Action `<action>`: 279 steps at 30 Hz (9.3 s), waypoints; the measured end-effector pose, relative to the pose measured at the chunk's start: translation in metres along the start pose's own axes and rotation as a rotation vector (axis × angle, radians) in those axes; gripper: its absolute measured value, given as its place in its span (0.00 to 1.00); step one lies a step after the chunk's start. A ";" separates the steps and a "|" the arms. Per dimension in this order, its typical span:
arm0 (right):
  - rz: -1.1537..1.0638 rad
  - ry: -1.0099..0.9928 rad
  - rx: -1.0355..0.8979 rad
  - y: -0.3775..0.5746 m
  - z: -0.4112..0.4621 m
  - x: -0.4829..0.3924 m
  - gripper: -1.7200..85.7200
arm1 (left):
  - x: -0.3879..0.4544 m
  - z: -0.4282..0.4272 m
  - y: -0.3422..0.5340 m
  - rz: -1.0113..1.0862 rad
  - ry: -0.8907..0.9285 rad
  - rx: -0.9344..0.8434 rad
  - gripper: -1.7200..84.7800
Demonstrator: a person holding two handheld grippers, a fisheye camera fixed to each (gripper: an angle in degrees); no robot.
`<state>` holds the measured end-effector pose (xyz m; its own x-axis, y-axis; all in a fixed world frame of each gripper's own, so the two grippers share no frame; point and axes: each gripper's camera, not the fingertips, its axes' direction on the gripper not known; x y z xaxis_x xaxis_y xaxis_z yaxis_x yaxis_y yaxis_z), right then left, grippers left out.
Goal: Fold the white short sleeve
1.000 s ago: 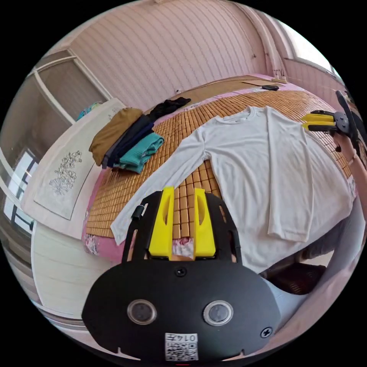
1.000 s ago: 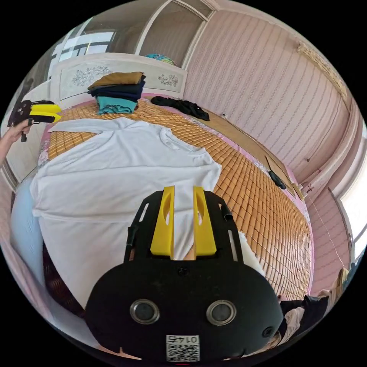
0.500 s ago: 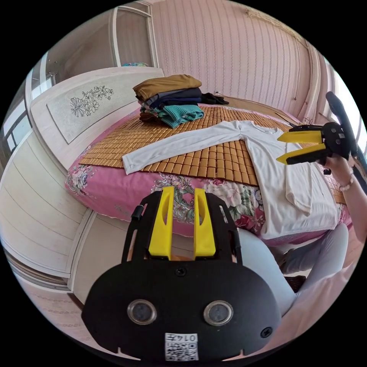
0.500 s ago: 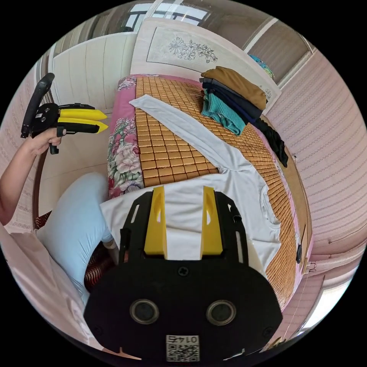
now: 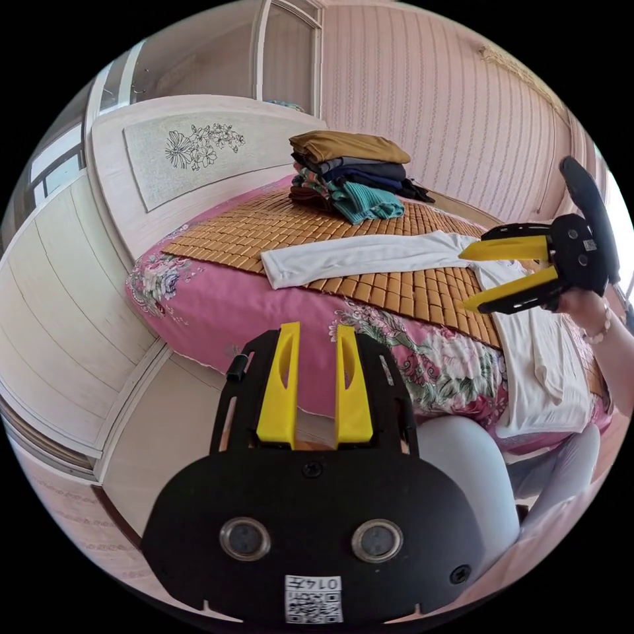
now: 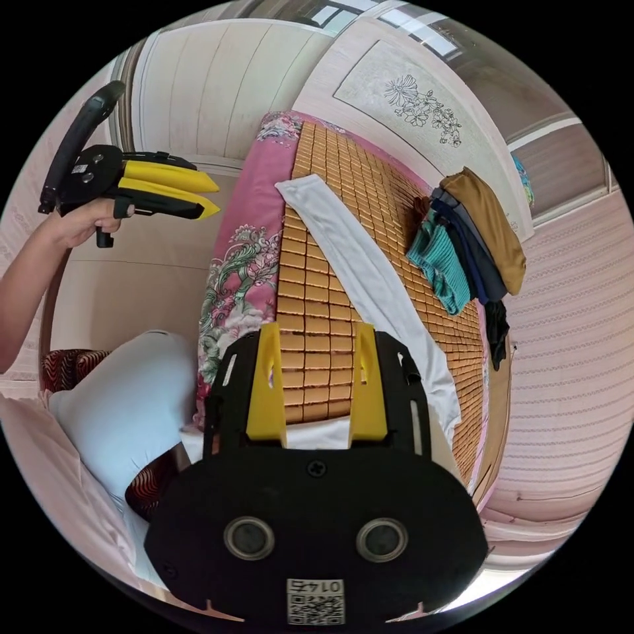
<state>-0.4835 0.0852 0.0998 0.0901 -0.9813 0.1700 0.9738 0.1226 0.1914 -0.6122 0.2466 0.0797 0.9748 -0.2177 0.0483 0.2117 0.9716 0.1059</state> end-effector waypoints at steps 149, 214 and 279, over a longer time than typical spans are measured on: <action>0.975 -0.297 0.061 0.694 -0.113 0.102 0.16 | 0.558 0.005 -0.028 0.871 0.738 -0.261 0.07; 1.204 -0.366 -0.069 0.768 -0.103 0.143 0.02 | 0.644 0.046 0.022 1.031 0.816 -0.342 0.06; 1.083 -0.204 0.330 0.774 -0.148 0.292 0.03 | 0.324 0.105 -0.229 0.620 0.599 -0.057 0.01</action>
<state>0.3273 -0.1285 0.1546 0.7817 -0.2991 0.5473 0.3014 0.9494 0.0885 -0.3519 -0.0558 0.1751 0.7846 0.4236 -0.4527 -0.3835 0.9053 0.1825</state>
